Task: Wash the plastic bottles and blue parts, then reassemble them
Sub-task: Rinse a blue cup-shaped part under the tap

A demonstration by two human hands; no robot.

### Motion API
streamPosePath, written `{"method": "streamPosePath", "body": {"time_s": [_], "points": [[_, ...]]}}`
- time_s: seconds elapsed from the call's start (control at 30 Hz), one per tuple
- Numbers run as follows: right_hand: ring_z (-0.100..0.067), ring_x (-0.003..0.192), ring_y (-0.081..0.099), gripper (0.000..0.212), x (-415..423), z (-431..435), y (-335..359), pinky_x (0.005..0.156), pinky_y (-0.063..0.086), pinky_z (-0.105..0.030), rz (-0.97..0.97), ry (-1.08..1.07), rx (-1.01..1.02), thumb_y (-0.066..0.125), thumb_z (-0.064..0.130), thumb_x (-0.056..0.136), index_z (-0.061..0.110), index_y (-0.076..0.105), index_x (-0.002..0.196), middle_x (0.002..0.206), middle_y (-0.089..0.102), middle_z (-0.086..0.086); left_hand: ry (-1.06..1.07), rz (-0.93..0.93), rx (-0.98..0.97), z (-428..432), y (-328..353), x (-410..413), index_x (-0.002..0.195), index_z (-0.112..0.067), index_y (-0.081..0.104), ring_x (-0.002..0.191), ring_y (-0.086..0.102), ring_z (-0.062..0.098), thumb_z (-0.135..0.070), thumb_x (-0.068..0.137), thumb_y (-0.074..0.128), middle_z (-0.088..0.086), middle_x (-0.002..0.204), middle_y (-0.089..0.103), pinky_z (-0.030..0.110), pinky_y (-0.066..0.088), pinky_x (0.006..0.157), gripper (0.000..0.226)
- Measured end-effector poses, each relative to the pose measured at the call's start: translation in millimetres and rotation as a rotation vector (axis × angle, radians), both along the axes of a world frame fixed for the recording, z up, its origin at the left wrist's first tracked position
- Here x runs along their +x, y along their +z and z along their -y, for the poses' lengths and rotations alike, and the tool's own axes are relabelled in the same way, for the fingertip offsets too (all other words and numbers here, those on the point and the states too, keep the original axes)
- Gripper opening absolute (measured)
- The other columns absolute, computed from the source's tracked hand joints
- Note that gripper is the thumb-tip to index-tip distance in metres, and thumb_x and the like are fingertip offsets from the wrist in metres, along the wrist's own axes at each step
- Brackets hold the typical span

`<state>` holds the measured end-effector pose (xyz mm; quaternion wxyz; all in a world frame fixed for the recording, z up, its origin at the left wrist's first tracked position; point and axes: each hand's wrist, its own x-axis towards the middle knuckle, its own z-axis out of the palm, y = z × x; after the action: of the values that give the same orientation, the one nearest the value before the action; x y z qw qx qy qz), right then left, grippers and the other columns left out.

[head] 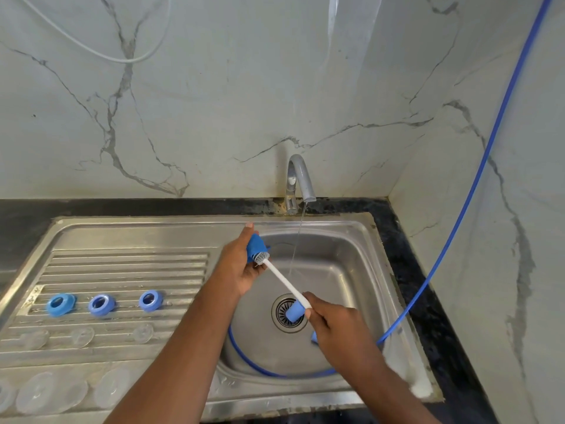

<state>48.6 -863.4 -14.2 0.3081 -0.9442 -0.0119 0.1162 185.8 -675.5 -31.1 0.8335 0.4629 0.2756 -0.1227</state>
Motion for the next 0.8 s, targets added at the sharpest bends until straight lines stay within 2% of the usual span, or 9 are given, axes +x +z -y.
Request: {"method": "streamPosePath", "body": {"time_s": [0.13,0.2,0.27,0.37,0.43,0.53,0.6,0.7,0.8], "points": [[-0.018,0.066,0.06,0.024,0.6,-3.4,-6.0,0.068,0.055,-0.04,-0.069,0.008,-0.034,0.045,0.039,0.104,0.034,0.06,0.121,0.069,0.059,0.005,-0.002,-0.099,-0.132,-6.1,-11.7,0.2,0.128,-0.012,0.059,0.088,0.068,0.031,-0.037,0.107,0.043,0.016,0.102,0.068,0.061,0.041,0.105,0.036],[-0.015,0.049,0.045,0.026,1.2,-3.0,-0.8,0.051,0.049,-0.039,-0.242,-0.049,0.275,0.049,0.035,0.104,0.027,0.069,0.119,0.061,0.048,0.005,0.038,-0.102,-0.221,-5.5,-10.1,-3.9,0.116,-0.016,0.06,0.081,0.066,0.027,-0.044,0.104,0.048,0.01,0.09,0.065,0.063,0.043,0.102,0.034],[-0.013,0.042,0.029,0.025,0.2,0.2,8.7,0.038,0.027,-0.025,-0.5,-0.214,0.693,0.051,0.032,0.105,0.026,0.074,0.113,0.06,0.042,0.0,0.058,-0.026,-0.272,-4.4,-8.6,-9.2,0.102,-0.016,0.056,0.074,0.064,0.022,-0.048,0.094,0.065,0.008,0.082,0.062,0.063,0.048,0.1,0.035],[-0.013,0.041,0.026,0.025,2.8,5.4,19.6,0.041,0.019,-0.023,-0.536,-0.239,0.821,0.052,0.03,0.105,0.02,0.075,0.11,0.058,0.043,-0.001,0.057,0.056,-0.278,-4.3,-2.5,-11.1,0.107,-0.012,0.055,0.078,0.065,0.022,-0.044,0.082,0.077,0.012,0.089,0.06,0.053,0.055,0.097,0.046],[-0.008,0.041,0.029,0.024,8.2,5.6,19.7,0.044,0.025,-0.027,-0.331,-0.177,0.57,0.051,0.029,0.105,0.021,0.074,0.106,0.052,0.041,0.008,0.032,0.042,-0.135,-4.6,-0.1,-5.9,0.115,-0.008,0.059,0.082,0.064,0.023,-0.05,0.084,0.073,0.013,0.1,0.057,0.044,0.059,0.087,0.054],[-0.01,0.051,0.041,0.024,11.2,10.8,9.5,0.052,0.033,-0.026,-0.008,-0.017,-0.081,0.047,0.038,0.104,0.038,0.062,0.122,0.053,0.043,0.009,0.008,-0.009,-0.027,-3.4,-6.2,-1.1,0.127,-0.003,0.056,0.089,0.067,0.028,-0.047,0.098,0.057,0.017,0.108,0.063,0.044,0.057,0.083,0.052],[-0.011,0.059,0.046,0.025,7.7,7.3,1.8,0.057,0.041,-0.03,0.013,-0.002,-0.189,0.044,0.042,0.103,0.041,0.056,0.125,0.061,0.045,0.01,0.003,-0.073,-0.082,0.3,-9.5,-4.1,0.133,-0.001,0.052,0.091,0.068,0.032,-0.042,0.104,0.05,0.02,0.106,0.067,0.052,0.053,0.089,0.051],[-0.012,0.05,0.047,0.027,2.1,-3.5,-2.7,0.051,0.05,-0.035,-0.215,-0.075,0.228,0.046,0.036,0.105,0.023,0.068,0.116,0.062,0.05,0.006,0.016,-0.068,-0.173,1.5,-11.6,-8.6,0.109,-0.011,0.059,0.076,0.066,0.025,-0.047,0.098,0.059,0.012,0.087,0.066,0.058,0.05,0.098,0.038],[-0.012,0.041,0.024,0.031,-3.9,1.1,8.3,0.039,0.022,-0.021,-0.584,-0.279,0.802,0.047,0.035,0.107,0.018,0.073,0.109,0.06,0.039,-0.002,0.0,0.041,-0.333,-2.7,-8.1,-11.7,0.091,-0.014,0.059,0.069,0.065,0.021,-0.044,0.089,0.07,0.007,0.077,0.062,0.051,0.057,0.094,0.032]]}}
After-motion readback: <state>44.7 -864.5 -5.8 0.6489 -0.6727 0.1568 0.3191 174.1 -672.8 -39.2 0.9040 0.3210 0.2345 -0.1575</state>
